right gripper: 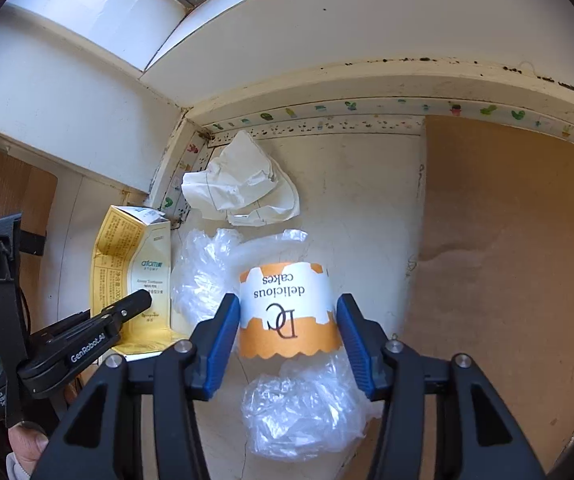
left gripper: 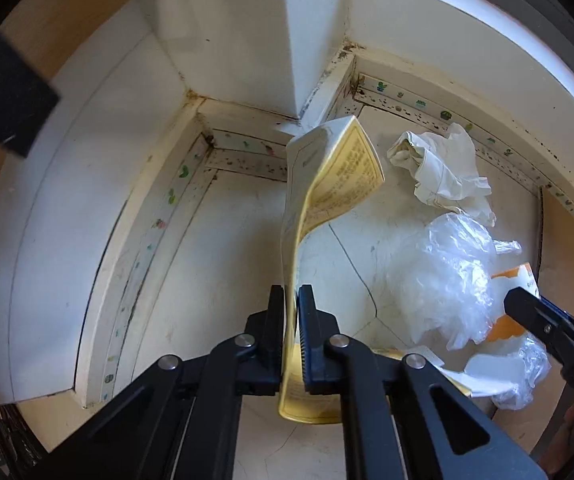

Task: Collect trash
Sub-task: 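Grasp yellow carton with left tool while right tool grasps orange cake cup, then carry carton and cake cup down to the floor bin and release both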

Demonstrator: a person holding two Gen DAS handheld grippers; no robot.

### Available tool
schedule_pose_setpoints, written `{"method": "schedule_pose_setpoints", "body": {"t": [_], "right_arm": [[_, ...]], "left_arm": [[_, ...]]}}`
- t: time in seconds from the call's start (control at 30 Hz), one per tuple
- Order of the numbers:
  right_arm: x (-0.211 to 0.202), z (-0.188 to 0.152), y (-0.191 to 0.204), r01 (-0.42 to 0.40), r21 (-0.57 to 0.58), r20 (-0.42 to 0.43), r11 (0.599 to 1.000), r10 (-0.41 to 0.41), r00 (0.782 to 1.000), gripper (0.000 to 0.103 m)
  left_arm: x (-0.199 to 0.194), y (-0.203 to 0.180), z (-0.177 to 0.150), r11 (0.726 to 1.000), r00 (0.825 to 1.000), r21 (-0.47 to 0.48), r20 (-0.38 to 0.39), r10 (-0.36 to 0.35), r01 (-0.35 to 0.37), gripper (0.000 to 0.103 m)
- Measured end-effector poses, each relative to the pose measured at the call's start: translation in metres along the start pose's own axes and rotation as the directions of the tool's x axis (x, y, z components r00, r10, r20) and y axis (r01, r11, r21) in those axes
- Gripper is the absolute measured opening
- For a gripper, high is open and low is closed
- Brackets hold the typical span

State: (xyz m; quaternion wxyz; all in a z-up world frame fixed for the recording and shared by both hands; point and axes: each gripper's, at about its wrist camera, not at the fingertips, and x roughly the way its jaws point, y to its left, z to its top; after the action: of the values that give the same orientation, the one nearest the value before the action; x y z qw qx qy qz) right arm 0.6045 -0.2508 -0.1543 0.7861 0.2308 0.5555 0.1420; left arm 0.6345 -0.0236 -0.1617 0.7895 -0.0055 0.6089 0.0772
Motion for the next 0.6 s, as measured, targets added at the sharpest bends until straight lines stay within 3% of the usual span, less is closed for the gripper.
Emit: {"method": "schedule_pose_setpoints", "body": {"t": [0.33,0.6], "right_arm": [[-0.040,-0.028,0.020,-0.027,-0.024,0.121,0.999,0.029,0.992,0.041],[-0.086,-0.078,0.049,-0.107,-0.056,0.172,0.993,0.115,0.978,0.041]], "left_arm": [[-0.065,0.012,-0.061,0.996,0.988,0.056,0.146,0.056,-0.065,0.004],[-0.128,0.029,-0.129,0.994,0.981,0.104,0.195,0.020,-0.041,0.004]]}}
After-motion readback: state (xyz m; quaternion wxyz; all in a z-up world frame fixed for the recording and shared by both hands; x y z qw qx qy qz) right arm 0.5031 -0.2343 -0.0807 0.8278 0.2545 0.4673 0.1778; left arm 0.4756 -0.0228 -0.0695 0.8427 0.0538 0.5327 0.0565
